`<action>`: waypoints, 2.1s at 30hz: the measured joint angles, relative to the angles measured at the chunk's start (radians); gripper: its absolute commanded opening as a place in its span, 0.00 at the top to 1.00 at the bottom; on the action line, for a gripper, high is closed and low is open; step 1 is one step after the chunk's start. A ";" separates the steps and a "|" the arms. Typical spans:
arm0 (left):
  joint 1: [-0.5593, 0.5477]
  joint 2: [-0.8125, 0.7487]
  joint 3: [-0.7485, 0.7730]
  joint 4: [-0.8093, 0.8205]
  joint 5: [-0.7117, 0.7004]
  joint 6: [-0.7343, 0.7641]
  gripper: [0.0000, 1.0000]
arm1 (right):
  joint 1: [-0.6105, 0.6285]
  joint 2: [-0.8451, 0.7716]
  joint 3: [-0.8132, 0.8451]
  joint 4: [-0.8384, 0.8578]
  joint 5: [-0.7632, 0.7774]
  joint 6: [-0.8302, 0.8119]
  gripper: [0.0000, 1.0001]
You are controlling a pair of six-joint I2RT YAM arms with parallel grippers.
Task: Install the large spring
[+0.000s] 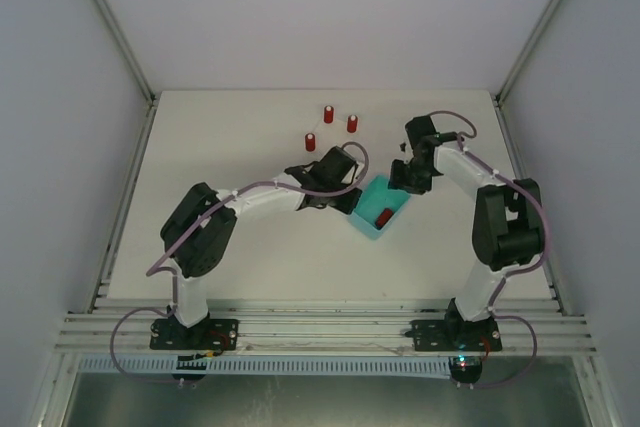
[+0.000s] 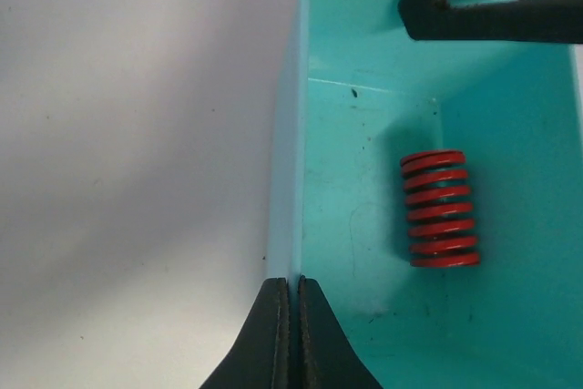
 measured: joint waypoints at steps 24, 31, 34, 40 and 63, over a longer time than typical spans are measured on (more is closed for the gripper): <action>-0.015 -0.026 0.106 -0.065 -0.091 -0.227 0.70 | 0.000 -0.390 -0.069 -0.156 0.140 0.027 0.36; -0.016 0.049 0.326 -0.111 -0.078 -0.188 0.74 | 0.000 -0.441 -0.122 -0.167 0.136 0.044 0.36; -0.018 0.128 0.382 -0.146 -0.099 -0.171 0.69 | 0.000 -0.460 -0.133 -0.167 0.136 0.043 0.36; -0.034 0.300 0.506 -0.290 -0.165 -0.168 0.65 | 0.000 -0.500 -0.145 -0.167 0.139 0.040 0.36; -0.102 0.396 0.573 -0.441 -0.304 -0.177 0.55 | -0.001 -0.593 -0.214 -0.193 0.243 0.042 0.35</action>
